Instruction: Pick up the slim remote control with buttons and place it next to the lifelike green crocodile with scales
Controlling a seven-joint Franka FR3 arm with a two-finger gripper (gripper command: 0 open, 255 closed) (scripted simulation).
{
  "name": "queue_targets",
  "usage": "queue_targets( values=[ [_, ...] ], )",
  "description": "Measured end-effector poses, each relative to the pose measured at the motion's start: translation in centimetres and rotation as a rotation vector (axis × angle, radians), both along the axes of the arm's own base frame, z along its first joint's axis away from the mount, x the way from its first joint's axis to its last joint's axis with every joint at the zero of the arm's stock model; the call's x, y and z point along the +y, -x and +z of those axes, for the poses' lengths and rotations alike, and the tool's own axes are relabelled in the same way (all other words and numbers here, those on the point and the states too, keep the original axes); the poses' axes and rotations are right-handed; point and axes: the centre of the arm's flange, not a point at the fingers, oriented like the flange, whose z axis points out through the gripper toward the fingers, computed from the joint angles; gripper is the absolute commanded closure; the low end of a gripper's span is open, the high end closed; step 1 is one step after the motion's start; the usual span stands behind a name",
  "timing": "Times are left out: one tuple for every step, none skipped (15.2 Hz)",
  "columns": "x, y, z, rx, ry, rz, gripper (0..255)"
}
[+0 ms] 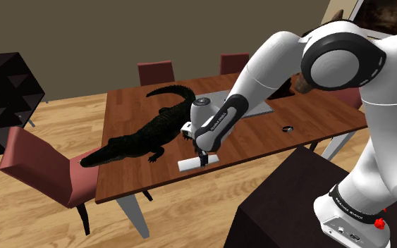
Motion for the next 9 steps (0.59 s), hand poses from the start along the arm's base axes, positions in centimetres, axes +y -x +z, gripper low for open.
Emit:
queue_targets(
  values=[
    [-0.1, -0.2, 1.2, -0.001, 0.000, 0.000, 0],
    [-0.1, -0.2, 2.1, -0.001, -0.001, 0.000, 0],
    [0.0, -0.2, 2.7, -0.001, -0.001, 0.000, 0],
    [-0.1, -0.1, 2.9, -0.001, -0.001, 0.000, 0],
    [-0.1, -0.1, 3.0, -0.001, -0.001, 0.000, 0],
    [-0.1, -0.1, 3.1, -0.001, 0.000, 0.000, 0],
    [-0.1, 0.0, 3.1, 0.000, 0.000, 0.000, 0],
    [-0.1, 0.0, 3.1, 0.000, 0.000, 0.000, 0],
    [-0.1, 0.0, 3.2, 0.000, 0.000, 0.000, 0]
  ],
)
